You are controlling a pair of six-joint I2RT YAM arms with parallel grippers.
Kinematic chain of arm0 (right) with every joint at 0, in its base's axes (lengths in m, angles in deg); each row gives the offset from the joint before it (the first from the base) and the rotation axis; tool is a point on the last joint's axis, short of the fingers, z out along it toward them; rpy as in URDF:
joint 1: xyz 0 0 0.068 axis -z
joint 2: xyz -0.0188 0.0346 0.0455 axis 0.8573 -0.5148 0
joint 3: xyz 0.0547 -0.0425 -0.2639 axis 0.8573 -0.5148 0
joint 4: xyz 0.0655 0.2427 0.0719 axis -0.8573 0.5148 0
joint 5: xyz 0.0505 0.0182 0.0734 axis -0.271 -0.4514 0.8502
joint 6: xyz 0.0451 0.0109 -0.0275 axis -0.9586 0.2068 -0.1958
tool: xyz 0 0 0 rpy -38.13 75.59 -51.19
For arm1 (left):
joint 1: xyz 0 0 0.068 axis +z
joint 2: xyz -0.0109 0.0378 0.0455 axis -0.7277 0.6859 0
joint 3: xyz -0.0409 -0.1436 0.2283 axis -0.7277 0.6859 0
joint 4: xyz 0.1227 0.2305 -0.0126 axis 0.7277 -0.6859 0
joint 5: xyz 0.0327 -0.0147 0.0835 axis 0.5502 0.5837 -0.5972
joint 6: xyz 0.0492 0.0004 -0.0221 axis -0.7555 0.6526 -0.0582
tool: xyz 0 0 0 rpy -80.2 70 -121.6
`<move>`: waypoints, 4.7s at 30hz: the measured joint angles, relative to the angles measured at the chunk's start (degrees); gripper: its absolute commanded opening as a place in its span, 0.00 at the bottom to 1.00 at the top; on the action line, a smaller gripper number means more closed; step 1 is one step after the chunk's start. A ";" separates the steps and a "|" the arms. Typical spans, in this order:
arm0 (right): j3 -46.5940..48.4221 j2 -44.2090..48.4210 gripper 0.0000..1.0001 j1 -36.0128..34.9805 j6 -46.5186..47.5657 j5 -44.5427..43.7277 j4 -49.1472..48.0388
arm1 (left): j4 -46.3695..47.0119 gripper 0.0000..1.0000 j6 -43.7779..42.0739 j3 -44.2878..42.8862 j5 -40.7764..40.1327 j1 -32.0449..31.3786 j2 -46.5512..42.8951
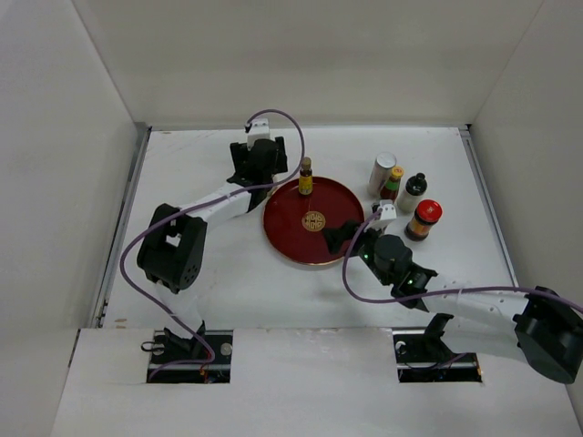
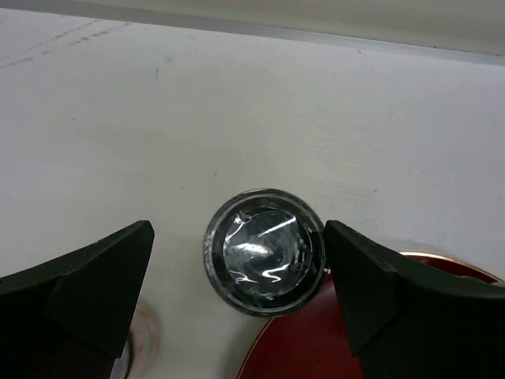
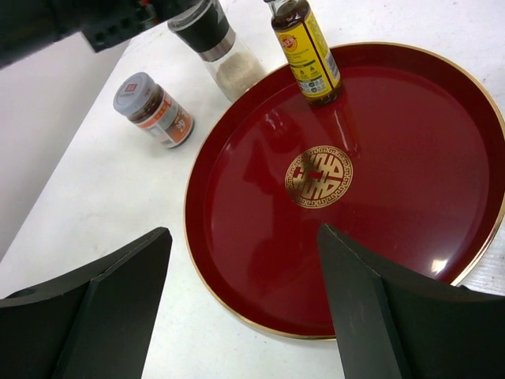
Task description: Organize the condiment bottles
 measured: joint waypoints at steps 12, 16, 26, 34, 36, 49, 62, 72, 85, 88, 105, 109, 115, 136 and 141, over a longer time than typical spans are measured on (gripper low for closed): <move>0.00 -2.93 0.83 -0.74 0.48 -0.04 -0.13 | -0.87 0.78 0.04 -3.69 3.19 -0.11 5.66; 0.00 -2.93 0.83 -0.81 0.63 -0.02 -0.11 | -0.72 0.56 -0.04 -3.74 3.43 -0.09 5.84; 0.00 -2.43 0.83 -0.81 0.85 -0.04 -0.17 | -0.76 0.31 -0.57 -2.62 4.20 -0.28 4.15; 0.00 -2.45 0.84 -0.81 0.85 -0.04 -0.11 | 0.72 0.30 -1.25 3.74 2.78 -3.98 -9.86; 0.00 -2.45 0.84 -0.81 0.85 -0.04 -0.11 | 1.73 0.30 -1.25 4.42 2.45 -6.16 -11.56; -0.02 -2.32 0.85 -0.72 0.85 -0.04 -0.13 | 1.81 0.30 -1.18 4.50 3.06 -11.32 -4.83; -0.22 -1.81 0.91 -0.44 0.85 -0.04 -0.17 | 4.72 0.52 -0.74 6.14 2.99 -11.34 -0.96; -0.22 -1.84 0.95 -0.44 0.85 -0.02 -0.20 | 5.97 0.90 -0.81 8.39 1.86 -11.54 -3.72; -0.22 -2.78 0.95 -0.04 0.81 0.04 -0.63 | 2.82 0.95 1.25 21.24 -5.92 -5.68 -26.38; -0.22 -3.69 0.96 -0.04 0.79 0.09 -0.66 | 0.66 0.95 2.49 23.65 -5.90 -1.66 -25.07; -0.22 -4.85 0.97 0.00 0.59 1.60 -1.11 | 3.58 0.60 4.33 21.44 -1.42 6.54 -8.07; -0.22 -4.90 0.97 0.00 0.59 1.64 -1.16 | 4.26 0.39 4.46 21.44 -1.31 6.78 -7.87; -0.22 -5.73 0.97 0.04 0.46 1.92 -1.51 | 2.08 0.33 4.33 23.85 -1.31 5.20 -13.14; -0.26 -5.20 0.50 0.13 0.76 2.73 -2.16 | 1.86 0.35 6.16 24.57 -0.02 -14.51 -15.50; -0.52 -4.39 0.39 0.33 0.94 2.58 -2.45 | 4.24 0.41 6.27 24.37 -0.46 -14.47 -11.21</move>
